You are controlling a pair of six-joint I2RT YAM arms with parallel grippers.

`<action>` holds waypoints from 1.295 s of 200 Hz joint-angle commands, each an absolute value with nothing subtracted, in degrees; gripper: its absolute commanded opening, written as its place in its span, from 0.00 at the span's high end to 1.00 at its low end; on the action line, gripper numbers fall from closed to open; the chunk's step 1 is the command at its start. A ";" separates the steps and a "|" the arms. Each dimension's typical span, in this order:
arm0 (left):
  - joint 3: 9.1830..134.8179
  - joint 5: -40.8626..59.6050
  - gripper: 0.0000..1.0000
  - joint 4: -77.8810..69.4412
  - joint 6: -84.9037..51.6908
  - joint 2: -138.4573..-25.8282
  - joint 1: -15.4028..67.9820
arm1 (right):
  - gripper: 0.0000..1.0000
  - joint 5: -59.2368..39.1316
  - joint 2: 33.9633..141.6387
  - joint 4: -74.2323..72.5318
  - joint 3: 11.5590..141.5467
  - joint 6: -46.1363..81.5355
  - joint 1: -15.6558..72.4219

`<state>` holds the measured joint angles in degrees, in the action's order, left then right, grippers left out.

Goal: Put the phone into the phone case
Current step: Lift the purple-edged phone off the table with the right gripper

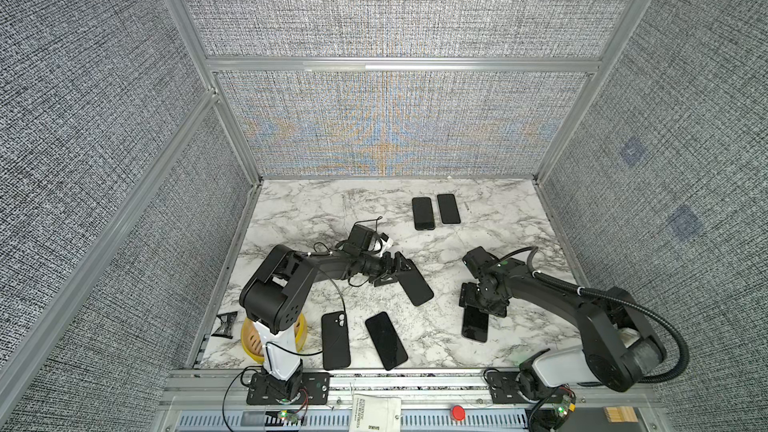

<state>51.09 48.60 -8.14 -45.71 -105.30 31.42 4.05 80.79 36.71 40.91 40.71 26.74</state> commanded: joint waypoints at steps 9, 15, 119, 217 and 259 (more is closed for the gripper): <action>51.42 50.00 0.07 -9.23 -45.26 -105.25 31.14 | 0.16 6.42 77.70 32.64 40.29 38.48 26.70; 51.35 49.97 0.07 -9.23 -45.24 -105.13 31.05 | 0.16 6.46 77.45 32.56 39.88 38.44 26.52; 49.22 50.41 0.07 -10.28 -45.18 -103.72 30.02 | 0.16 1.31 72.25 35.77 34.62 43.85 28.36; 48.05 49.75 0.07 -10.90 -45.61 -103.35 30.03 | 0.16 4.51 82.13 36.93 38.09 44.73 35.80; 48.33 49.66 0.07 -10.60 -45.62 -103.36 29.99 | 0.20 2.47 83.91 34.32 38.24 45.18 36.91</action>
<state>48.05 49.56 -9.74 -45.69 -103.55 30.11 5.87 82.67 35.81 39.33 44.45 36.51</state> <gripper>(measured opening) 0.928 0.821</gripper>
